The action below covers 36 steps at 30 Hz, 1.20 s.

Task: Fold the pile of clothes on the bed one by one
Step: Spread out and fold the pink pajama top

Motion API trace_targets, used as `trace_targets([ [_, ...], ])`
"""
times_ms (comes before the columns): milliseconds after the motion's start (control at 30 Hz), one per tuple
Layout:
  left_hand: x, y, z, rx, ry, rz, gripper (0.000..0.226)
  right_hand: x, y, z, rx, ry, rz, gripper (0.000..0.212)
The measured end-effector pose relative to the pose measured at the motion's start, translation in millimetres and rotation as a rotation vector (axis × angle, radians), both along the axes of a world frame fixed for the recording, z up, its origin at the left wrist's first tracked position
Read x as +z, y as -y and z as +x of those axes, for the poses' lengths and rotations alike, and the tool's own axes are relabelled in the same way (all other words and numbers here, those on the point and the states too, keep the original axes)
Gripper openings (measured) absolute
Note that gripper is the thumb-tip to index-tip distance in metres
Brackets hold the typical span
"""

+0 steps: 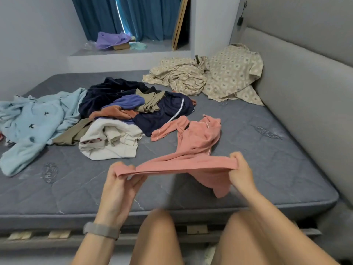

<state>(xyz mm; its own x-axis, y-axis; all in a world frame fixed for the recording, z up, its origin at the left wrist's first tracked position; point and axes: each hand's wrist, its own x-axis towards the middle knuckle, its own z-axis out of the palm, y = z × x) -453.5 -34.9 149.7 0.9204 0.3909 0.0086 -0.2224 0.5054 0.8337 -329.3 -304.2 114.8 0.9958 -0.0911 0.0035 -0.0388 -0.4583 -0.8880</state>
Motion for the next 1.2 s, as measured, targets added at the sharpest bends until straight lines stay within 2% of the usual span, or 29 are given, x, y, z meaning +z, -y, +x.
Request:
trace_targets([
  [67,20,-2,14,-0.063,0.016,-0.002,0.024,32,0,12,-0.016,-0.182,0.437,0.047],
  [133,53,-11,35,-0.068,0.023,0.029,0.019,74,9,34,0.019,-0.11,0.576,0.051],
  [167,76,-16,47,-0.073,0.066,0.043,0.024,98,15,45,0.031,0.03,0.52,0.051],
  [200,100,-20,58,-0.066,0.127,0.057,0.033,124,22,55,0.035,0.211,0.371,0.05],
  [267,144,-28,76,-0.016,0.281,0.073,0.046,167,29,72,0.032,0.542,-0.079,0.043],
  [300,160,-28,81,-0.007,0.343,0.083,0.045,180,31,77,0.024,0.686,-0.269,0.037],
  [333,171,-28,84,-0.012,0.387,0.079,0.044,188,31,78,0.039,0.807,-0.39,0.03],
  [400,179,-28,84,-0.026,0.437,0.092,0.047,194,31,75,0.141,0.952,-0.476,0.019],
  [433,178,-27,80,-0.023,0.45,0.117,0.043,189,33,74,0.215,0.956,-0.509,0.02],
  [467,175,-27,77,-0.007,0.442,0.137,0.035,183,35,73,0.288,0.922,-0.561,0.031],
  [533,165,-27,77,0.022,0.383,0.167,0.024,167,38,70,0.364,0.732,-0.692,0.047],
  [600,154,-26,83,0.0,0.313,0.187,0.022,155,38,72,0.329,0.51,-0.79,0.033],
  [667,138,-30,96,-0.029,0.19,0.18,0.008,147,34,79,0.285,0.24,-0.831,0.015],
  [700,131,-32,103,-0.044,0.103,0.132,0.011,143,33,81,0.286,0.121,-0.849,0.007],
  [733,123,-35,109,-0.046,-0.002,0.074,0.028,138,31,82,0.306,0.015,-0.847,0.008],
  [767,115,-36,113,-0.05,-0.1,0.006,0.038,130,30,81,0.329,-0.1,-0.789,0.012],
  [800,106,-35,116,-0.05,-0.203,-0.049,0.038,122,30,80,0.349,-0.23,-0.653,0.021],
  [900,83,-27,127,-0.104,-0.531,-0.206,0.021,99,29,70,0.348,-0.525,-0.146,0.044],
  [967,77,-19,140,-0.118,-0.646,-0.31,0.024,97,26,81,0.325,-0.538,-0.06,0.053],
  [1033,93,-13,167,-0.106,-0.627,-0.245,0.035,117,21,110,0.261,-0.406,0.03,0.058],
  [1067,110,-14,186,-0.064,-0.577,-0.157,0.04,132,18,129,0.235,-0.3,0.011,0.055],
  [1100,132,-23,213,-0.019,-0.508,-0.1,0.042,154,16,151,0.216,-0.158,-0.058,0.052],
  [1167,189,-55,272,0.061,-0.329,0.04,0.042,204,12,195,0.164,0.172,-0.345,0.054],
  [1200,223,-71,296,0.09,-0.214,0.011,0.041,230,11,214,0.153,0.327,-0.464,0.053],
])
